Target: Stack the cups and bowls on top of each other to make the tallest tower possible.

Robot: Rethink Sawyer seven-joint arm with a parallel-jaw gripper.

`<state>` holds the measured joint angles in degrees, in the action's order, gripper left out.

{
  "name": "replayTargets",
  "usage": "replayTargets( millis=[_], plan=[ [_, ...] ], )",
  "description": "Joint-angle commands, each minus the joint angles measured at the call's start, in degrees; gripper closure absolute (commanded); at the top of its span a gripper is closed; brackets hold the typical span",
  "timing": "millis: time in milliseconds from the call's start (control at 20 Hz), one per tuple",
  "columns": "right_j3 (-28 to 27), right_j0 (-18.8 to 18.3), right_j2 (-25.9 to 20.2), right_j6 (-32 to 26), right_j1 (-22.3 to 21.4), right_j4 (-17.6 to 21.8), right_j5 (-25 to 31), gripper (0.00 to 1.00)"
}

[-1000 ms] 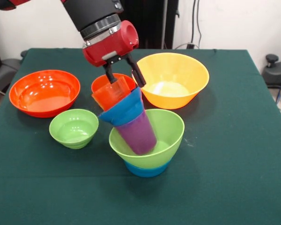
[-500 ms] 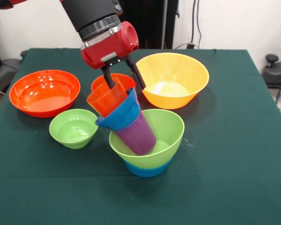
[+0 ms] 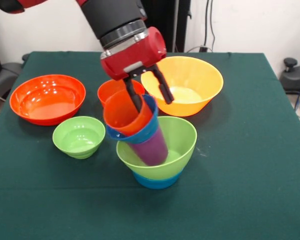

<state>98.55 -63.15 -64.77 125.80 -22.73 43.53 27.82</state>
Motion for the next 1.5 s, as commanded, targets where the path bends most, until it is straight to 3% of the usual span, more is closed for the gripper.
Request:
replayTargets(
  millis=[50,400,550,700,1100,1200,1500],
  plan=[
    [-3.27,4.28,-0.31,-12.87,2.32,-0.66,2.95,0.0],
    [-2.61,6.98,0.83,-9.35,1.55,-1.86,2.38,0.0],
    [-2.59,9.25,4.35,-6.28,-2.54,-1.24,4.03,0.0],
    [-1.53,13.11,11.32,0.97,-10.4,5.04,0.42,0.0],
    [-2.6,22.21,24.09,9.44,-18.72,13.75,-3.71,0.0],
    [-2.99,23.58,26.02,9.61,-19.38,14.16,-4.02,0.0],
    [-2.64,23.36,27.15,5.12,-19.85,10.63,-3.8,0.0]
  ],
)
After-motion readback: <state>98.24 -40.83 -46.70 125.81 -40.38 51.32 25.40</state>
